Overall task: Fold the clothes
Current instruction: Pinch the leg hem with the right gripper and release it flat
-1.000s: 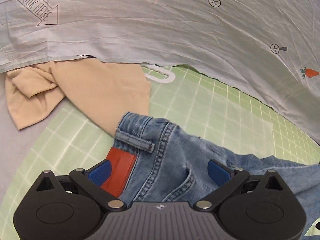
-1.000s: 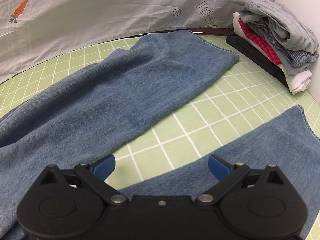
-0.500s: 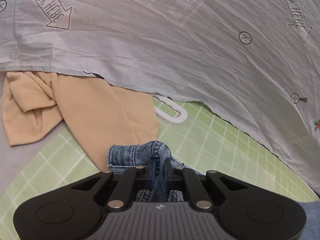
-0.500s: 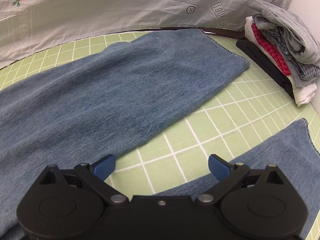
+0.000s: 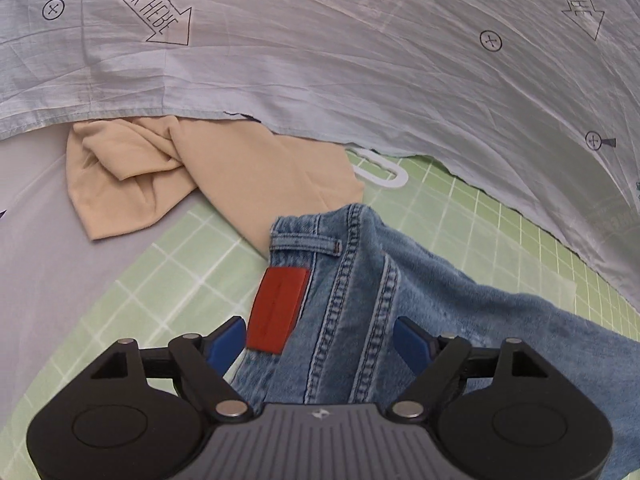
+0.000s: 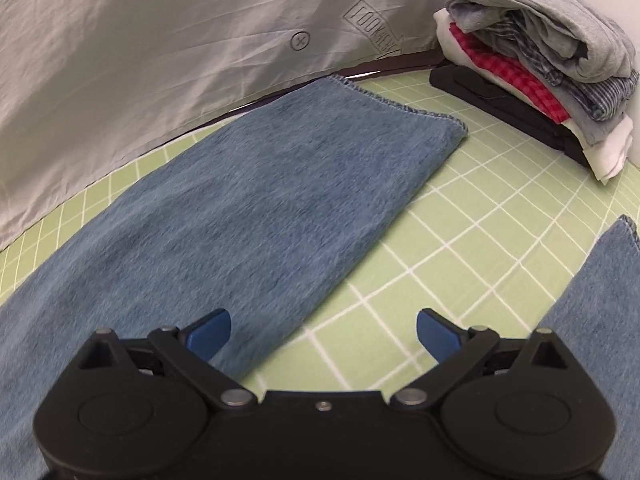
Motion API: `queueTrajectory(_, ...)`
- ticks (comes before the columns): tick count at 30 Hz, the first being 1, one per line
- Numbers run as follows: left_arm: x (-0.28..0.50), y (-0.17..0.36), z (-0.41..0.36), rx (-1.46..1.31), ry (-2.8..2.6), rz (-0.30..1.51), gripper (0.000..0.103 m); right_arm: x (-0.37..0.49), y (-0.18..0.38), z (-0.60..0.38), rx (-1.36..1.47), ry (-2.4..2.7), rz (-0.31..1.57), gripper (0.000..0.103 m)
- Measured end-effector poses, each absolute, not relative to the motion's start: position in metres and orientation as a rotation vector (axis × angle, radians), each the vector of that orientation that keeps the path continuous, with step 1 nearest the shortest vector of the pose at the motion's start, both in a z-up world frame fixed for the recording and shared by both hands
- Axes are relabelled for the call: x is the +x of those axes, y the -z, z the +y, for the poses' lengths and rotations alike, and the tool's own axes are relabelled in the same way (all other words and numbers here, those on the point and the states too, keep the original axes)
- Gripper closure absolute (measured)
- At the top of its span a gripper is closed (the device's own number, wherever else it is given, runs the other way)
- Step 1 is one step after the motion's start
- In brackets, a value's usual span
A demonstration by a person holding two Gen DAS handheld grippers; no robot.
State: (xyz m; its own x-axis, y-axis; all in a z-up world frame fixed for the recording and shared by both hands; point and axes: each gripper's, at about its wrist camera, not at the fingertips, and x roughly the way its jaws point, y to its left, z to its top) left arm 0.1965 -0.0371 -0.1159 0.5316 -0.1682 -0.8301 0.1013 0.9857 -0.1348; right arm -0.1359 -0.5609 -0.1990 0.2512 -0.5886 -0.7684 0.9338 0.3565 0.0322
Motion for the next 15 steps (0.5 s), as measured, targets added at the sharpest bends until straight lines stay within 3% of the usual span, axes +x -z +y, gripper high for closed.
queueTrajectory(15,0.168,0.140,-0.073,0.172,0.091,1.117,0.012,-0.142,0.218,-0.675,0.536,1.200,0.684,0.000)
